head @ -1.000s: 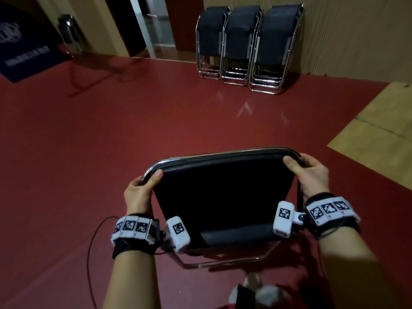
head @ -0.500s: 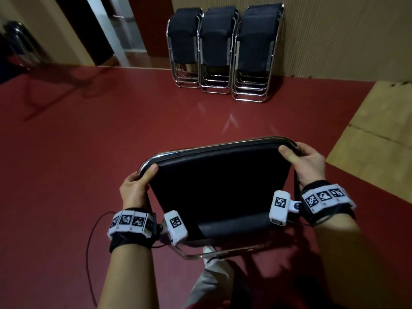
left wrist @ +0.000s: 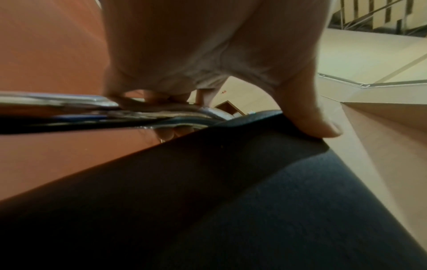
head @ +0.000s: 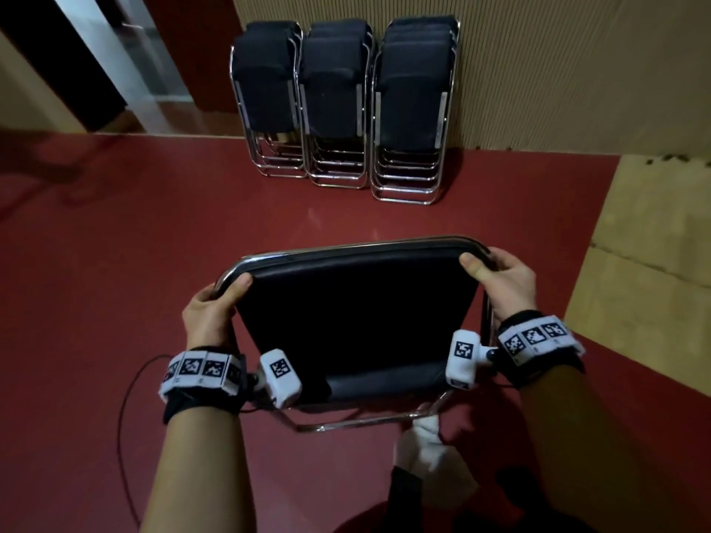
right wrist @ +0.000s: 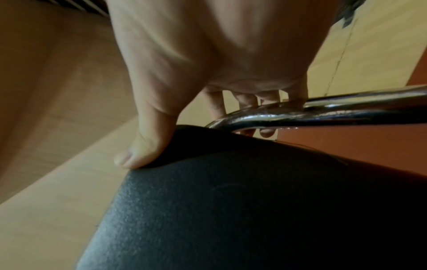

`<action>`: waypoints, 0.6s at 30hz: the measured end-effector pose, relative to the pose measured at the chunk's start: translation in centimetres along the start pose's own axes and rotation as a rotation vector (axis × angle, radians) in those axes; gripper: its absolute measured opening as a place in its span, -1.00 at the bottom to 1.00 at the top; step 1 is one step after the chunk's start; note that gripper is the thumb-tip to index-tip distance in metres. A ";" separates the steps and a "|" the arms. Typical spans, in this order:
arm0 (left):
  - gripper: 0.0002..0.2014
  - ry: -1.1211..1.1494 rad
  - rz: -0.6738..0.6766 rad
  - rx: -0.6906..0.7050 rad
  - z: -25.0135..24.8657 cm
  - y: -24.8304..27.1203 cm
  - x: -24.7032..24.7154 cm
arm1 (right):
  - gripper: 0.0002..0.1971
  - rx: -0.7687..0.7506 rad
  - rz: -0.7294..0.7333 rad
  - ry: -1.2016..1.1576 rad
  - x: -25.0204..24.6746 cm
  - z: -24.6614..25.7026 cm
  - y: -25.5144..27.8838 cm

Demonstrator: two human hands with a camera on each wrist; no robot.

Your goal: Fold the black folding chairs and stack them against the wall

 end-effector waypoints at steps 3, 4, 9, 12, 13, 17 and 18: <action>-0.16 0.014 -0.040 -0.007 -1.3 -7.0 4.7 | -0.60 -0.004 0.043 0.018 5.3 0.9 -8.6; -0.24 0.022 -0.061 -0.011 -1.7 -8.8 5.9 | -0.57 -0.008 0.053 0.039 6.8 1.3 -10.7; -0.37 0.116 -0.158 -0.027 -4.0 -18.6 11.3 | -0.55 -0.032 0.140 0.081 16.8 4.6 -22.9; -0.30 0.152 -0.210 -0.059 -5.0 -25.3 13.3 | -0.60 -0.042 0.194 0.097 23.6 6.1 -29.0; -0.27 0.154 -0.213 -0.060 -5.4 -27.9 14.1 | -0.62 -0.049 0.203 0.098 26.0 6.4 -31.1; -0.43 0.162 -0.197 -0.047 -7.9 -39.4 18.1 | -0.62 -0.051 0.186 0.081 35.1 7.1 -38.6; -0.44 0.162 -0.172 -0.047 -8.7 -42.7 19.2 | -0.59 -0.051 0.165 0.079 37.3 7.1 -40.6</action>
Point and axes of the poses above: each hand's wrist, its own y-axis away from the middle knuckle, its own x-axis out of the palm, z = x × y, the point moved 2 cm from there along -y, towards the middle knuckle
